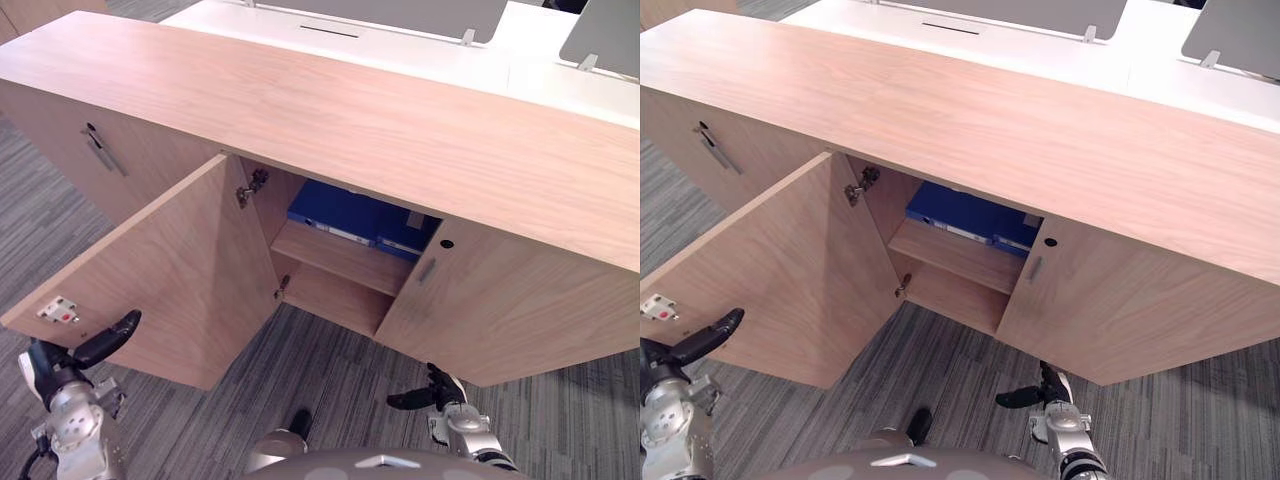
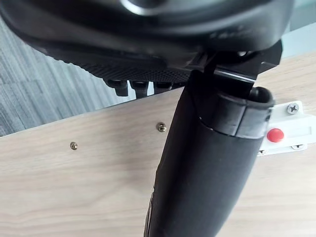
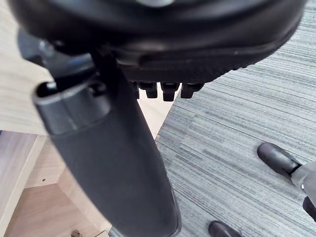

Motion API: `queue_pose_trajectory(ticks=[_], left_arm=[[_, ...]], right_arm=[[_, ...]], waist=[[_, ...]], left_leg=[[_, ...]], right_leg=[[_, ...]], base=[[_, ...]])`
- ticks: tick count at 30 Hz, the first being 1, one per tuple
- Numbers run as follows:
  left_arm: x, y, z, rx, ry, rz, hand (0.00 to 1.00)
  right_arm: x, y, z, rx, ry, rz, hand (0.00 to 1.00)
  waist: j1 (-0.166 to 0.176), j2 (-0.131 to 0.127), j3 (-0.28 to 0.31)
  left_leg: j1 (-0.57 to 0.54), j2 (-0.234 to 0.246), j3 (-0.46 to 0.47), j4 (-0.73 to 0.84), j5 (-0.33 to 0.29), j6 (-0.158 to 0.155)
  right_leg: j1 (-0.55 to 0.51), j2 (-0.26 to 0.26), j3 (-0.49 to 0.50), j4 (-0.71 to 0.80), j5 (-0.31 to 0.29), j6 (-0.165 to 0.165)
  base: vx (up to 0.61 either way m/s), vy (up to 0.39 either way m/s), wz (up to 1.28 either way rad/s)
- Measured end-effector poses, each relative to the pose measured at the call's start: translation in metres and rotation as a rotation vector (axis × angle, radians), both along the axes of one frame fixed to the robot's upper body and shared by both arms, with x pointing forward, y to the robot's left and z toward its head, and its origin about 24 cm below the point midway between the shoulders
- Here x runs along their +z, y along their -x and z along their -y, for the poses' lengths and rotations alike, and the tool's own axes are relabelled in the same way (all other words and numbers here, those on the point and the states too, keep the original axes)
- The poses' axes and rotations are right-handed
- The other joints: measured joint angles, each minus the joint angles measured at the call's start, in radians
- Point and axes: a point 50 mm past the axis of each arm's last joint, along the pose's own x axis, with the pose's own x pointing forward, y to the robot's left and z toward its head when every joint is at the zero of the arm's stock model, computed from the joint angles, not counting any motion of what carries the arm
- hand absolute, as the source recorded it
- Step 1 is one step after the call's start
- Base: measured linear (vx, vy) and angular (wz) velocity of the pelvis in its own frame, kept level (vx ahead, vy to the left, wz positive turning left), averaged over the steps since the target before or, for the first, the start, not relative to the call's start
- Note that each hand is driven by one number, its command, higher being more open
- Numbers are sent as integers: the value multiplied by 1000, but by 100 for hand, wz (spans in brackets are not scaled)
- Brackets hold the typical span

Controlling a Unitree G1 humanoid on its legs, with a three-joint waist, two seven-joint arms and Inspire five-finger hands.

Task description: Walk over to the cabinet, pick up the folder, carry it to the office cabinet, place the folder inside the office cabinet, then close the office cabinet door

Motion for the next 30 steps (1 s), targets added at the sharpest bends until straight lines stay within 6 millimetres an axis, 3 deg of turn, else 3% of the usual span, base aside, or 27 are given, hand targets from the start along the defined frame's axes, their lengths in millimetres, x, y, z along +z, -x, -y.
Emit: queue_pose_trajectory(ticks=[16,23,24,26,30], left_arm=[[-34,31,34,-141,54,-182,100],[-68,47,56,-232,109,-406,100],[-83,57,68,-287,138,-515,100],[-91,61,77,-333,161,-572,100],[-111,76,116,-548,219,-710,100]], right_arm=[[-2,5,-2,34,5,-21,100],[-6,14,-2,28,3,-48,100],[-6,17,-2,26,3,-53,100],[-7,20,-1,24,4,-61,100],[-10,28,-1,19,4,-81,100]], waist=[[4,4,-4],[-1,8,-6],[-8,11,-8],[-11,13,-9],[-22,28,-14]], left_leg=[[1,-6,69,0,-5,14],[1,1,148,0,1,9],[4,2,161,0,1,10],[7,4,165,0,1,10],[15,15,205,1,2,10]], right_leg=[[-12,-21,30,9,13,20],[-29,-27,68,10,19,27],[-34,-26,87,9,22,25],[-34,-25,95,9,22,25],[-48,-12,145,5,30,22]], base=[[-3,-1,-4],[-14,5,-12],[-15,3,-22],[-7,-5,-16],[-17,-12,-26]])
